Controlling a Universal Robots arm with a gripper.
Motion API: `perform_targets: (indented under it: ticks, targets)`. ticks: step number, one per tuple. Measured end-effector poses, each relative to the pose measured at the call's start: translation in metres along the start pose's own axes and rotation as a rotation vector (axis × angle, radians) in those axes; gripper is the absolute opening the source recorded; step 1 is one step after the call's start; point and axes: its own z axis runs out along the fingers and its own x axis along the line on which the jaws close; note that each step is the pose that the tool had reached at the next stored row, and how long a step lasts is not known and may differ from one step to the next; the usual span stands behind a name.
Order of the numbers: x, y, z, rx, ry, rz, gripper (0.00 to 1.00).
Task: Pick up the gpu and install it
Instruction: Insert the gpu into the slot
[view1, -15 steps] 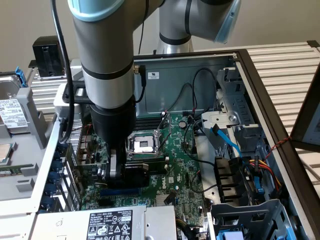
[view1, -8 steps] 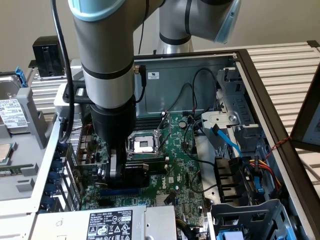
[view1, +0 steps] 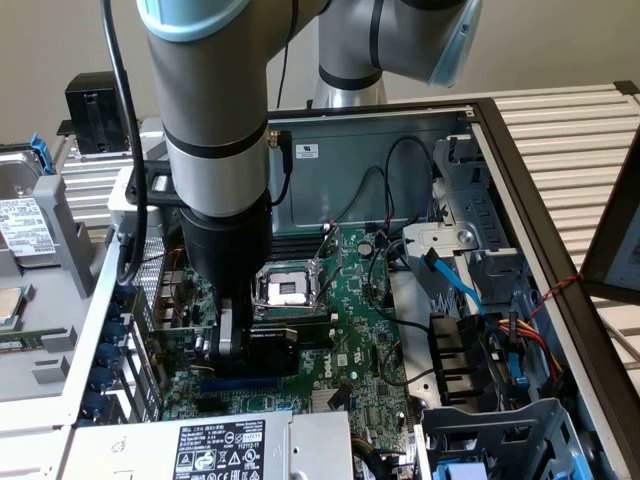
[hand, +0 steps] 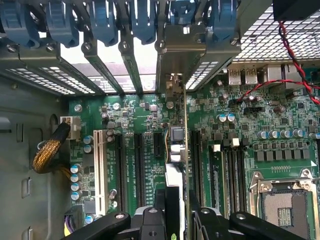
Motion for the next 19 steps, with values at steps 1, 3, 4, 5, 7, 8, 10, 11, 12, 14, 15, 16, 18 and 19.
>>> perform_targets:
  ticks: [1, 3, 4, 5, 7, 8, 10, 11, 12, 14, 15, 16, 18, 19]
  targets:
    - [0.0, 0.0, 0.0, 0.0001, 0.0, 0.0, 0.27]
    - [-0.0001, 0.0, 0.0, 0.0, 0.0005, 0.0, 0.27]
    - [-0.0003, 0.0, 0.0, 0.0001, 0.0007, 0.0, 0.27]
    - [-0.0006, 0.0, 0.0, 0.0001, 0.0009, 0.0, 0.27]
    - [-0.001, 0.0001, 0.0001, 0.0001, 0.0011, 0.0, 0.27]
    - [-0.0013, 0.0001, 0.0001, 0.0002, 0.0012, 0.0, 0.27]
    - [-0.0012, 0.0001, 0.0001, 0.0002, 0.0012, 0.0, 0.27]
    - [-0.0012, 0.0001, 0.0001, 0.0, 0.0016, 0.0, 0.27]
    - [-0.0012, 0.0001, 0.0001, 0.0, 0.0023, 0.0, 0.27]
    - [-0.0016, 0.0002, 0.0002, -0.0002, 0.0057, 0.0, 0.27]
    - [-0.0019, 0.0002, 0.0002, -0.0001, 0.0078, 0.001, 0.27]
    - [-0.0019, 0.0001, 0.0003, 0.0002, 0.009, 0.001, 0.27]
    - [-0.0022, 0.0002, 0.0003, 0.0004, 0.0103, 0.001, 0.27]
    - [-0.0026, 0.0002, 0.0003, 0.0004, 0.0111, 0.001, 0.27]
